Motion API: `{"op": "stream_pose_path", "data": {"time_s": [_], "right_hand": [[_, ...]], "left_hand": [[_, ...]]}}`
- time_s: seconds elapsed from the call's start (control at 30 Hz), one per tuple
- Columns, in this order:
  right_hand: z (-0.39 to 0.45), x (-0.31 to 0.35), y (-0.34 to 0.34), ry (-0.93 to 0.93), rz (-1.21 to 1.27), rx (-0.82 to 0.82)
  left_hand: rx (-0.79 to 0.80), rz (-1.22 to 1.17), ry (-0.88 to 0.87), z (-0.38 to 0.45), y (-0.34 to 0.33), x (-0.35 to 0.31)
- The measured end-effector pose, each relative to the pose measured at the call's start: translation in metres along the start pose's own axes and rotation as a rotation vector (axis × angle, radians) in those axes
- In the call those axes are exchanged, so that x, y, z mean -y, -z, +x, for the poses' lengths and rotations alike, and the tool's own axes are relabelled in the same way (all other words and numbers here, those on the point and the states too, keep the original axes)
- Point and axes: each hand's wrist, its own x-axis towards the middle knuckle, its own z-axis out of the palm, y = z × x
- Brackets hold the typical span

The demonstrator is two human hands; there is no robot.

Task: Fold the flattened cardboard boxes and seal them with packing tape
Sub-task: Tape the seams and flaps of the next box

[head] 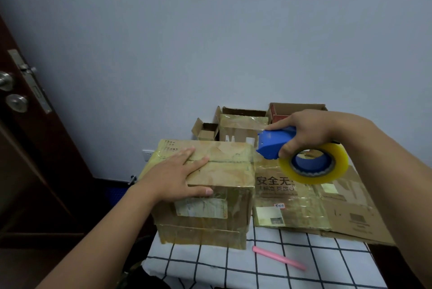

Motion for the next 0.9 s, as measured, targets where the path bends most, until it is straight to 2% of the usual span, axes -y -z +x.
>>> {"op": "stream_pose_path", "data": {"time_s": [0.23,0.37,0.43,0.53,0.63,0.7,0.77,0.83,0.9], "right_hand": [[0.000,-0.017,-0.021,0.030,0.074,-0.009],[0.001,-0.021,-0.024,0.039,0.080,-0.018],[0.001,-0.020,-0.025,0.051,0.076,-0.016],[-0.001,-0.019,-0.024,0.061,0.062,-0.027],[-0.003,-0.021,-0.024,0.059,0.053,-0.040],[-0.005,-0.021,-0.024,0.056,0.044,-0.050],[-0.006,-0.021,-0.025,0.060,0.044,-0.058],[-0.006,-0.022,-0.026,0.064,0.047,-0.063],[-0.007,-0.024,-0.028,0.068,0.057,-0.064]], "left_hand": [[0.051,0.031,-0.026,0.002,0.009,-0.014],[-0.083,0.043,0.017,0.002,0.009,-0.049],[-0.138,0.024,0.068,0.004,0.008,-0.072],[-0.114,0.000,0.190,0.012,-0.001,-0.098],[-0.094,0.028,0.235,0.021,-0.004,-0.114],[-0.153,0.069,0.155,0.025,-0.001,-0.121],[-0.203,0.077,-0.008,0.029,0.001,-0.129],[-0.197,0.047,-0.129,0.032,0.001,-0.134],[-0.151,0.001,-0.156,0.035,-0.002,-0.136]]}}
